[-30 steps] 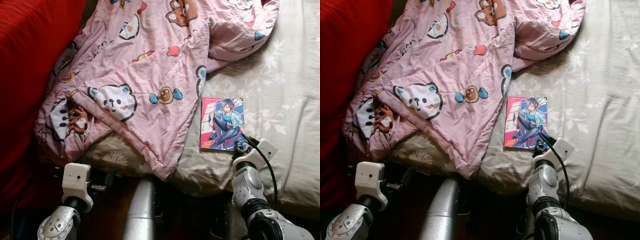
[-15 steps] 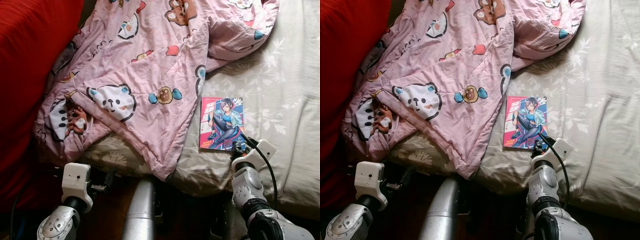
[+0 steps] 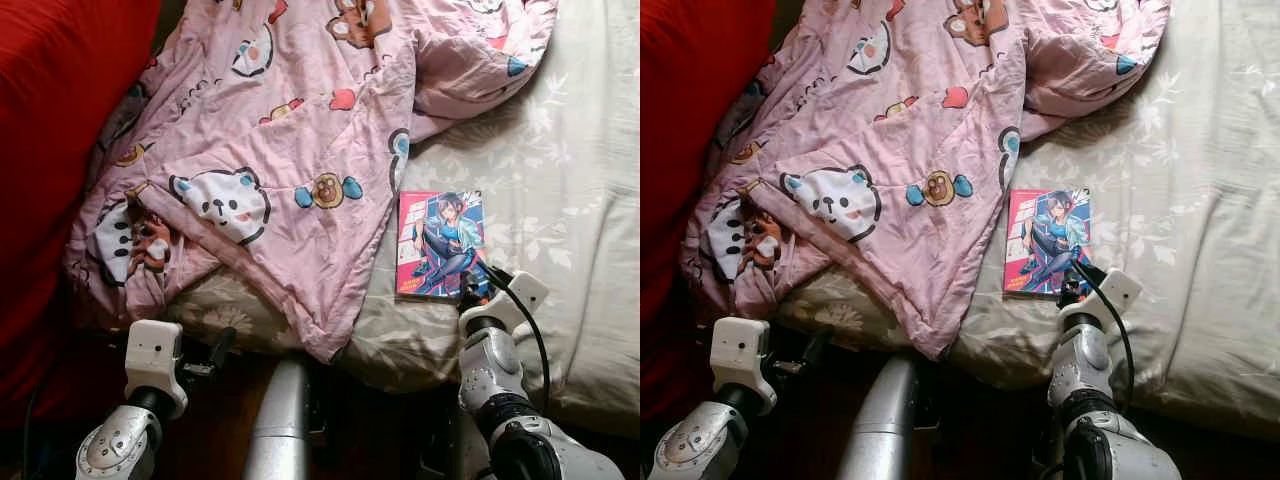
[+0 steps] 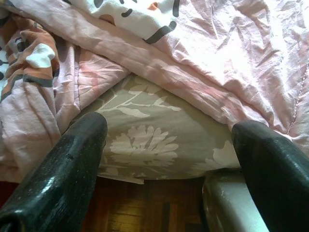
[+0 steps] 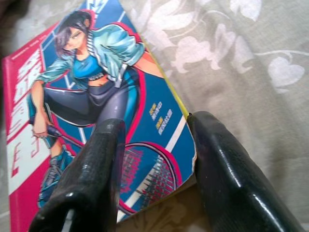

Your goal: Clean up the room

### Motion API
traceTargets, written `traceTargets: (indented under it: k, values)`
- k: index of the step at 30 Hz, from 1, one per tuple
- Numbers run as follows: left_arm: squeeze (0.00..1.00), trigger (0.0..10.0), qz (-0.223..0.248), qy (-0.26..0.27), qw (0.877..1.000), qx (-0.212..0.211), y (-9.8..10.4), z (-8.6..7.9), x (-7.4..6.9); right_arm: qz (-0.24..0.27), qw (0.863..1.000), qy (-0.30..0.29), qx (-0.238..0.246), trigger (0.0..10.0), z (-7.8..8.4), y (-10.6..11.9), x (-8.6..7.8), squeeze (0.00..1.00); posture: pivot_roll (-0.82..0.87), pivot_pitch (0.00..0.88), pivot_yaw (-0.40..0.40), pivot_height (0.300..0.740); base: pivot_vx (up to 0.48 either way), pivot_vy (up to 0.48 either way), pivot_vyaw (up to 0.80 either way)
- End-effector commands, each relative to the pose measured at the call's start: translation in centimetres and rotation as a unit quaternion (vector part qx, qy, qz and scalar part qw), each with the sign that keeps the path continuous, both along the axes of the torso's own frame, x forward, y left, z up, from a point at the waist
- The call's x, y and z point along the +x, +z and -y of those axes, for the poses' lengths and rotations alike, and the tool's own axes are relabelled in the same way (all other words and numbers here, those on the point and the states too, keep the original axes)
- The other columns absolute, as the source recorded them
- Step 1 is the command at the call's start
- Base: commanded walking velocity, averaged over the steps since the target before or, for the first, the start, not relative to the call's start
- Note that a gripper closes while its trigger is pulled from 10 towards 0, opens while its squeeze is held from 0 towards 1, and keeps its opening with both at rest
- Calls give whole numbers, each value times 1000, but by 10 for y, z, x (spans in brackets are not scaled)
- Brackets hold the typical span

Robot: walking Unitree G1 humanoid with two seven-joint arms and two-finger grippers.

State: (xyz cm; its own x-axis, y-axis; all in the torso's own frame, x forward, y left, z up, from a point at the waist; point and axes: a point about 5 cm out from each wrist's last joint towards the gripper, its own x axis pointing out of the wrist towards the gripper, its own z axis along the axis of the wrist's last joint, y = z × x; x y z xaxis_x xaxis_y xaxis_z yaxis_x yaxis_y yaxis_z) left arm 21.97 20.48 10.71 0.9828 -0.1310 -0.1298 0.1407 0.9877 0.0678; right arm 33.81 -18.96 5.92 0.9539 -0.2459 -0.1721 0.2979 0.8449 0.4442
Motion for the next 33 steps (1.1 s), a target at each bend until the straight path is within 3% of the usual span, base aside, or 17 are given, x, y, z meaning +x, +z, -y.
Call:
traceTargets:
  k: [1, 17, 33]
  values:
    - [0, 10000, -23, 10, 1000, 0, -9, -4, -6, -14, 1000, 14, 2, 10000, -8, -11, -7, 0, 233, 424, 229, 621, 0, 0, 0]
    - [0, 10000, -19, 6, 1000, -4, -9, -2, -3, 4, 999, 31, 4, 10000, -15, -5, -3, 0, 230, 410, 222, 621, 0, 0, 0]
    - [0, 10000, -18, 1, 1000, -9, -11, 1, 1, 33, 997, 69, -33, 10000, -22, 5, 2, 0, 217, 399, 217, 621, 0, 0, 0]
